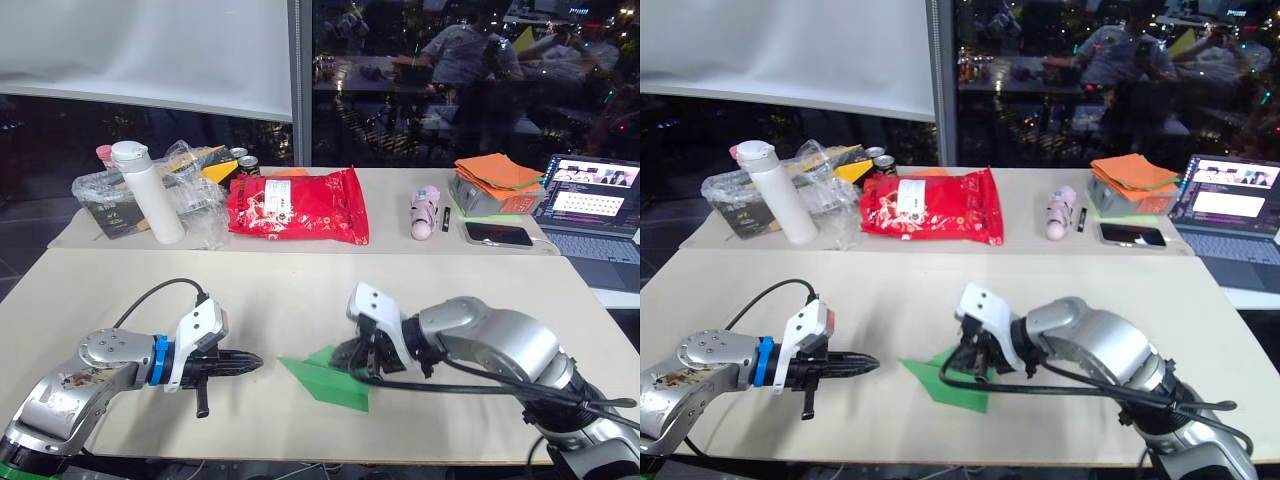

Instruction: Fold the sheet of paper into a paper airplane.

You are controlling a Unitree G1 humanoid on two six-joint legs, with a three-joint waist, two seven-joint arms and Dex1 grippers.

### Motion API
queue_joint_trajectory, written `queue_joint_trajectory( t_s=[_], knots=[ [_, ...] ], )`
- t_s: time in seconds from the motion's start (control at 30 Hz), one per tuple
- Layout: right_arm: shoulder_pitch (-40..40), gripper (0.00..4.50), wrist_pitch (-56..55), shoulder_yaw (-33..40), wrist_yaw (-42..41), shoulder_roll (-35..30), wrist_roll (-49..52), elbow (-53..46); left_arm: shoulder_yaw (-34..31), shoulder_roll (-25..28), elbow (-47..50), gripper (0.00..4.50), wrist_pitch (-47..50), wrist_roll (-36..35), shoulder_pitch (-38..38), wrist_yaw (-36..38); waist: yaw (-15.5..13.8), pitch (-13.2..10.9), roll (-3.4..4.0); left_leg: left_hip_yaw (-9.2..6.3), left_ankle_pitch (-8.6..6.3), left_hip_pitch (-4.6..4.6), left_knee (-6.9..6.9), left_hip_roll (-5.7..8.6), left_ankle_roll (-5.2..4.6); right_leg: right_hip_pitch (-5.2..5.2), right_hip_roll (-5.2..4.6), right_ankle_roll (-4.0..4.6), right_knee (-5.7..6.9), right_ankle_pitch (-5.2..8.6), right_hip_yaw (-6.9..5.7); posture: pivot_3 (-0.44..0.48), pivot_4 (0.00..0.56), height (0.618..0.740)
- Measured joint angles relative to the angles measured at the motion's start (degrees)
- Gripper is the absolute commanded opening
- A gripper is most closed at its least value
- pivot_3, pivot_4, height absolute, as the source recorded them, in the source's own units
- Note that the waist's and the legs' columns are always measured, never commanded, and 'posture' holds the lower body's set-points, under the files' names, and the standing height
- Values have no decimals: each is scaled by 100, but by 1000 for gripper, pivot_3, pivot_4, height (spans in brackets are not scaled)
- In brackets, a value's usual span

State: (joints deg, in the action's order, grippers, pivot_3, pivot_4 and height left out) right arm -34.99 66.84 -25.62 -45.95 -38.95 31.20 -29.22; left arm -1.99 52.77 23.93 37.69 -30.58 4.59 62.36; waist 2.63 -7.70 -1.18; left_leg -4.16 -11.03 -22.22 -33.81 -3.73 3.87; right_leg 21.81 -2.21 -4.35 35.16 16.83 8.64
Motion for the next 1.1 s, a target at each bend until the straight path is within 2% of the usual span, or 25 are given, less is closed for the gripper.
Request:
queue_joint_trajectory(
  t_s=[0.07,0.5,0.53,0.6,0.77,0.97,1.1],
  knots=[
    [-11,2536,0,-87,22,37,-26,-3,41,0,2,0,0,-1,0,5,12,0,0,0,0,3,0,-1,0,4,1,-2,8,-2,0,0,150,725],
    [-7,2536,-123,-496,136,274,-519,209,102,81,-4,0,14,12,128,61,7,1,-1,0,1,1,-2,0,-1,14,2,-4,17,-3,0,0,150,725],
    [18,2148,-148,-535,175,342,-570,276,112,81,-4,0,24,10,156,76,10,1,-2,0,1,2,-2,-1,-1,14,1,-5,18,-3,0,0,150,725],
    [55,1755,-211,-587,253,415,-659,359,156,86,-5,0,36,8,204,110,10,1,-1,0,1,1,-2,0,-1,15,1,-5,19,-3,0,0,150,725],
    [185,28,-388,-588,357,471,-854,509,305,98,-140,0,38,17,449,215,0,3,-5,0,1,1,-2,0,-1,14,2,-8,20,-5,-1,0,150,725],
    [388,28,-267,299,335,350,-580,640,443,-76,-311,0,35,18,753,223,-8,3,-4,0,1,-1,-6,1,-1,11,2,-29,20,-17,-1,0,150,725],
    [168,28,-412,1206,412,-371,-779,1782,614,-272,-512,0,10,109,846,196,-17,3,-4,2,1,0,-11,2,-2,4,1,-17,14,-14,1,0,150,725]
  ],
)
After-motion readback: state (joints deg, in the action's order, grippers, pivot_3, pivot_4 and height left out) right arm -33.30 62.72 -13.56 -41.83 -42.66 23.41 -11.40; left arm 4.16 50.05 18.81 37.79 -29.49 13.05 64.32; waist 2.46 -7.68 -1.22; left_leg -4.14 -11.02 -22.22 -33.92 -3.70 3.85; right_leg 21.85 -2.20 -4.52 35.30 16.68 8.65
